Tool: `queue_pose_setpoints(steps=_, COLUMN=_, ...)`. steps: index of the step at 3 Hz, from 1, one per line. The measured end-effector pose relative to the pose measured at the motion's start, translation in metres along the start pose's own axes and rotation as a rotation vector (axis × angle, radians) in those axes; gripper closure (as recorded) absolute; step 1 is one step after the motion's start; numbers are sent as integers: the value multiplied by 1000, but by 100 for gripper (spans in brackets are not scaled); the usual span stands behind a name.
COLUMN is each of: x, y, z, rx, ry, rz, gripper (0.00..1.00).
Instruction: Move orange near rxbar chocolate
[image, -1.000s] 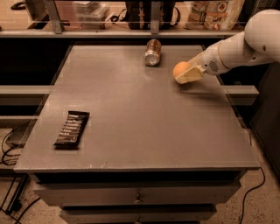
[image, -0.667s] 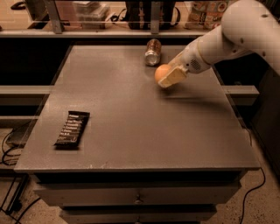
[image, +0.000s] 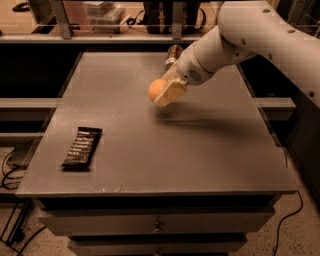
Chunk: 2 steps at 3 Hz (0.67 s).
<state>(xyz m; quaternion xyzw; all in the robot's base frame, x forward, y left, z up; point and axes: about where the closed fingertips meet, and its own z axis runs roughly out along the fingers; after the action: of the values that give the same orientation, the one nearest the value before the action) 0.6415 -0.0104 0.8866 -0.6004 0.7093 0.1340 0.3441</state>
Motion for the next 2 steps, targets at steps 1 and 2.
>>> queue_pose_setpoints(steps=1, x=-1, y=2, z=3, rx=-12, ry=2, rz=-5, gripper=100)
queue_pose_setpoints(steps=2, x=-18, y=27, z=16, rx=-62, ry=9, rz=-74, gripper=100)
